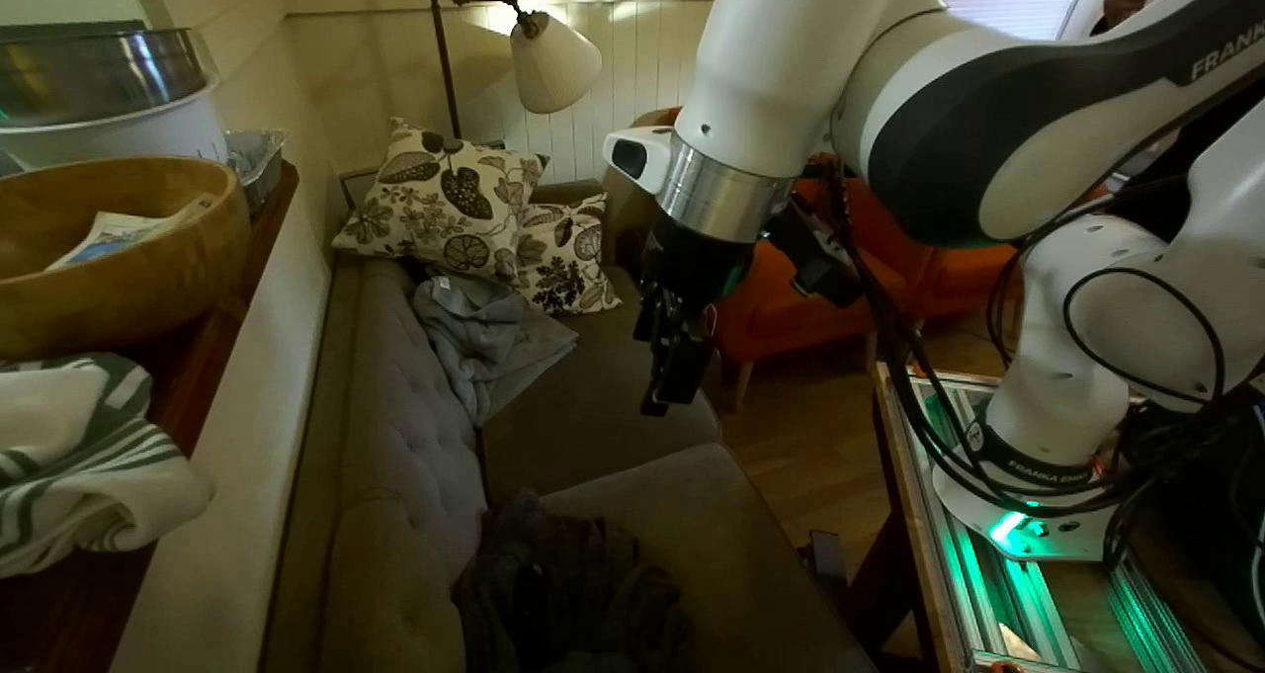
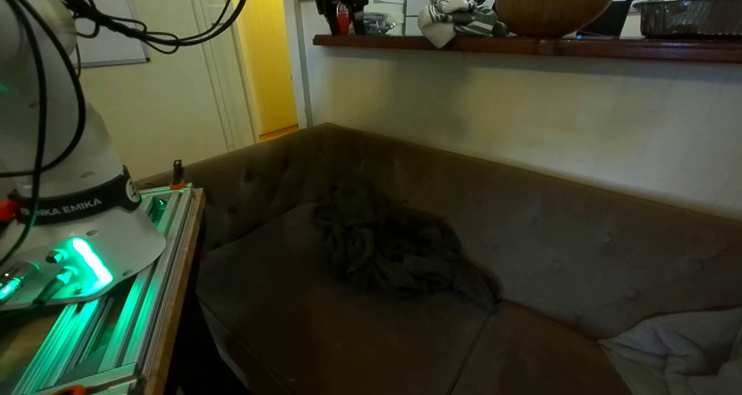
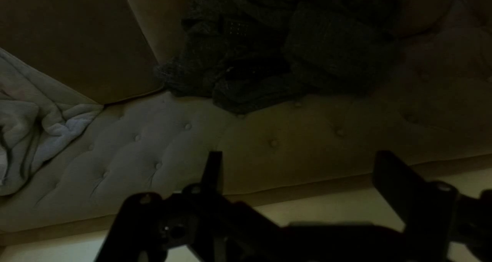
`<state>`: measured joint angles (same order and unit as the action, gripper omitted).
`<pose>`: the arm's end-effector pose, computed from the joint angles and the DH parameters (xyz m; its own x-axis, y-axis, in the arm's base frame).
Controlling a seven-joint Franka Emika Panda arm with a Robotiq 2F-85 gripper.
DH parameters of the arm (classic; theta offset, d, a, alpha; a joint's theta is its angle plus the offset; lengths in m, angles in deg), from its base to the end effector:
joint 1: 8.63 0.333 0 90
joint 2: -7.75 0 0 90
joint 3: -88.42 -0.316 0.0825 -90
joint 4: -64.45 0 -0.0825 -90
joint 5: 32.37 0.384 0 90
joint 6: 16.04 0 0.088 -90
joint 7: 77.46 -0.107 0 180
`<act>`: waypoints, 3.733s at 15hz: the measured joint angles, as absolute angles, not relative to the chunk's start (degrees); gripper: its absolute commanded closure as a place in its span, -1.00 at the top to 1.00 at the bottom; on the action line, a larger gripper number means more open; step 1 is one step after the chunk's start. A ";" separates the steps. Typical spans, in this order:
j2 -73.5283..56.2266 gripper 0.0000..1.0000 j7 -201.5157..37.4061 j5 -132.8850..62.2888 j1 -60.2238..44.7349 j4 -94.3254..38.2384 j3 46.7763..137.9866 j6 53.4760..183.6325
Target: Take the remote controller off of the couch and put it on the shelf
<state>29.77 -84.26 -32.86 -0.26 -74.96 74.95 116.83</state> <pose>0.4177 0.1720 0.4690 0.9288 0.2584 0.2656 0.2505 -0.9660 0.0639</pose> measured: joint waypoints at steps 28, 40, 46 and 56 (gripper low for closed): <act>-0.29 1.00 -98.72 -31.07 -1.87 -71.90 78.76 129.01; -25.62 1.00 -127.26 -34.83 10.57 -58.84 95.26 143.13; -27.48 1.00 -129.10 -31.93 10.04 -57.05 94.72 142.75; -49.31 1.00 -147.40 -26.23 12.36 -37.06 96.08 142.78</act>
<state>-49.31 -147.40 -26.23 12.36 -37.06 96.08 142.78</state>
